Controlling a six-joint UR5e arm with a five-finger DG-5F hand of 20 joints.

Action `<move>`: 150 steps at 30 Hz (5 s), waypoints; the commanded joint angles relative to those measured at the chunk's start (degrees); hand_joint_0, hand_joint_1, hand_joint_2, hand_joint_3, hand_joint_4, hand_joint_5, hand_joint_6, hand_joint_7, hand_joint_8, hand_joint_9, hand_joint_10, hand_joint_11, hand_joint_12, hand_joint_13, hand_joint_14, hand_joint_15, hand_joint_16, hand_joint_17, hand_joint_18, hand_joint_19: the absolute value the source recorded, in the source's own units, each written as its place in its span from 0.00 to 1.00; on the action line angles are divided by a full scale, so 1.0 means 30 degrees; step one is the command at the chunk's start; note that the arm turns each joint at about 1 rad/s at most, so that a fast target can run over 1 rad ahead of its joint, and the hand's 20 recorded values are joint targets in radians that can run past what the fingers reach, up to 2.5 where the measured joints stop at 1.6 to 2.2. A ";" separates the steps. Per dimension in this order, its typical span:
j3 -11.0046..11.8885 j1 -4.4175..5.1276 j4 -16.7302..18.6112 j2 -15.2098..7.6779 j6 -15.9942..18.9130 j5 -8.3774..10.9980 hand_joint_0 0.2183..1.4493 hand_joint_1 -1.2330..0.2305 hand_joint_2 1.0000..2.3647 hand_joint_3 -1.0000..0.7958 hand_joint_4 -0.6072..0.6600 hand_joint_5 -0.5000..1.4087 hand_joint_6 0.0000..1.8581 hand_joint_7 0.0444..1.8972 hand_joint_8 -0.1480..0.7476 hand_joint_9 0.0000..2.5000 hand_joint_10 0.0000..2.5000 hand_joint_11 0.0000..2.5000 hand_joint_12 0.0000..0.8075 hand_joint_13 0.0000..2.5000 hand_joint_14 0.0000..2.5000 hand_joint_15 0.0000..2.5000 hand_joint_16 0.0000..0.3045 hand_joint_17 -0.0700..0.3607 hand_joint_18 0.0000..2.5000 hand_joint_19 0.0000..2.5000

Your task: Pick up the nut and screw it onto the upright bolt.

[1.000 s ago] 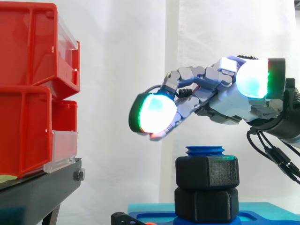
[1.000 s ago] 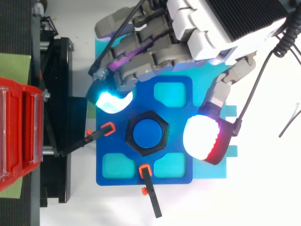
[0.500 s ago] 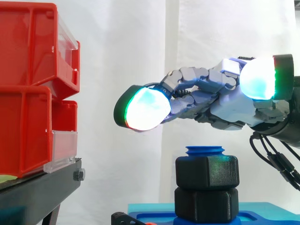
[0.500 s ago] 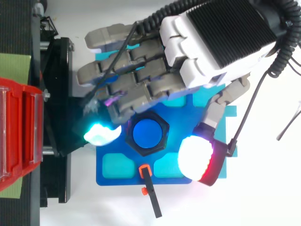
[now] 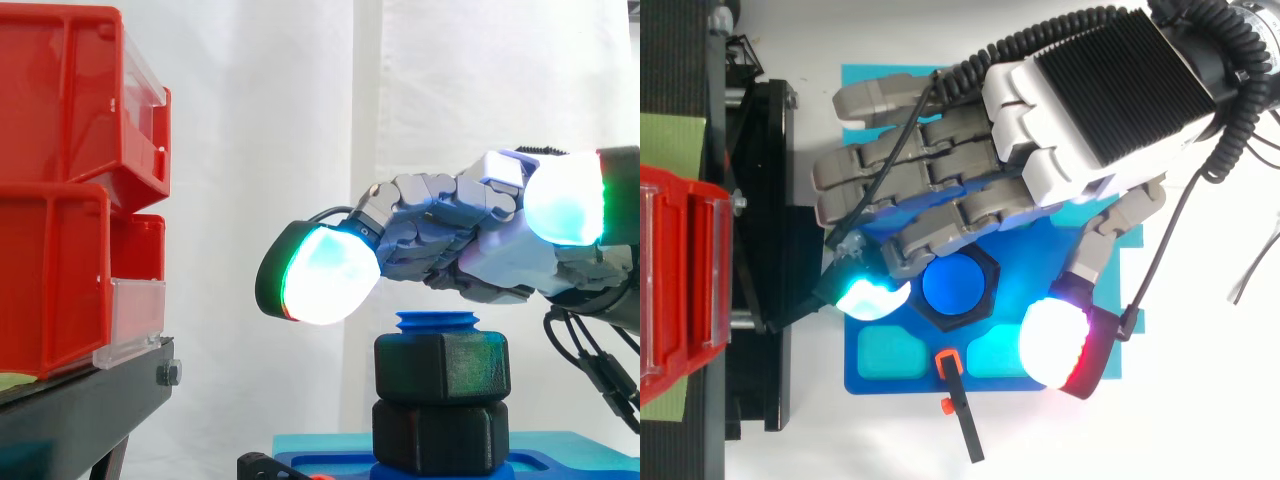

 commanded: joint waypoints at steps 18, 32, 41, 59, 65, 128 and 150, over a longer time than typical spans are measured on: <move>-0.0152 0.0007 0.0563 -0.0028 0.0104 0.1070 0.16 0.75 0.00 0.28 0.55 0.14 0.27 0.30 0.40 0.10 0.00 0.00 0.44 0.07 0.00 0.00 0.14 0.39 0.00 0.00; -0.0885 0.0154 0.0886 0.0001 -0.0218 0.1100 0.16 0.75 0.00 0.28 0.57 0.15 0.27 0.34 0.42 0.10 0.00 0.00 0.45 0.08 0.00 0.00 0.15 0.40 0.00 0.00; -0.0885 0.0125 0.0827 0.0001 -0.0218 0.1100 0.16 0.75 0.00 0.28 0.59 0.16 0.27 0.38 0.43 0.11 0.00 0.00 0.45 0.09 0.00 0.00 0.15 0.39 0.00 0.00; -0.0885 0.0066 0.0710 0.0001 -0.0247 0.1100 0.17 0.75 0.00 0.28 0.67 0.18 0.27 0.51 0.46 0.13 0.00 0.00 0.45 0.12 0.00 0.00 0.13 0.38 0.00 0.00; -0.0885 0.0007 0.0798 0.0001 -0.0247 0.1041 0.17 0.75 0.00 0.28 0.67 0.17 0.27 0.53 0.46 0.14 0.00 0.00 0.45 0.12 0.00 0.00 0.13 0.37 0.00 0.00; -0.0562 -0.0784 0.1354 0.0001 -0.0189 0.0367 0.21 0.70 0.00 0.28 0.52 0.26 0.43 0.61 0.47 0.62 0.00 0.11 0.29 0.47 0.00 0.07 0.06 0.26 0.32 0.00; 0.0932 -0.0227 0.0153 0.0001 0.0251 0.0104 0.19 0.73 0.00 0.28 0.66 0.18 0.27 0.43 0.47 0.36 0.00 0.00 0.37 0.24 0.00 0.00 0.09 0.30 0.10 0.00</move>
